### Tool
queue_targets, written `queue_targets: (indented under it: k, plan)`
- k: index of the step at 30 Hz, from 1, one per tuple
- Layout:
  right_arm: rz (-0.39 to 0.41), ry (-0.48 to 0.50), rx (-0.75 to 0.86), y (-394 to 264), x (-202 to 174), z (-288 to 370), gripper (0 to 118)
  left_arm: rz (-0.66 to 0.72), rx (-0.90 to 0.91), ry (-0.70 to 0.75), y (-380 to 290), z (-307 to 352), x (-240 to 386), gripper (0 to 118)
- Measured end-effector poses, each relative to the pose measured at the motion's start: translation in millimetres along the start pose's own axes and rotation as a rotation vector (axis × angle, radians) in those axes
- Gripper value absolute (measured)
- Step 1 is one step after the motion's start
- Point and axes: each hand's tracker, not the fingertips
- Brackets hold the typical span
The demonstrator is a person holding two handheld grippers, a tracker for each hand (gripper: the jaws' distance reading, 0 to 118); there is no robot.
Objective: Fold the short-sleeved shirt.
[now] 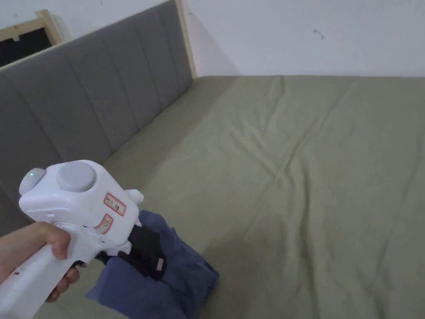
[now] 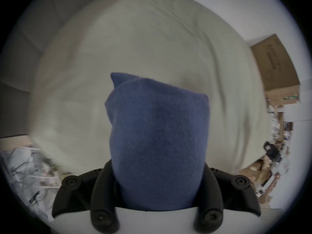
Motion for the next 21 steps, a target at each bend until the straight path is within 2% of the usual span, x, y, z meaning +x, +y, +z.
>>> queue_targets:
  k: [5, 7, 11, 14, 15, 18, 20, 21]
  plan:
    - [0.032, -0.041, -0.037, -1.8, -15.5, -30.7, 0, 0.07, -0.038, 0.263, 26.6, 6.1, -77.9, 43]
    - [0.037, -0.044, -0.059, -3.7, -20.9, -39.1, 0, 0.104, -0.053, 0.316, 34.1, -4.0, -97.8, 43]
    - [0.053, -0.039, -0.08, -4.3, -31.3, -44.7, 0, 0.123, -0.08, 0.331, 35.0, -36.2, -125.7, 43]
    - [0.071, -0.05, -0.073, -1.0, -35.8, -41.7, 0, 0.183, -0.073, 0.424, 33.2, -49.1, -139.9, 58]
    - [0.075, -0.054, -0.068, 0.3, -36.5, -39.5, 0, 0.187, -0.061, 0.413, 32.2, -46.1, -143.3, 59]
    - [0.098, -0.074, -0.054, 2.2, -39.8, -31.0, 0, 0.324, 0.042, 0.326, 26.4, -13.5, -160.4, 62]
    - [0.099, -0.072, -0.041, 2.2, -39.5, -21.2, 0, 0.399, 0.131, 0.313, 21.0, 22.1, -163.9, 75]
    - [0.098, -0.067, -0.03, 1.6, -40.1, -16.8, 0, 0.42, 0.192, 0.322, 18.5, 39.7, -161.3, 75]
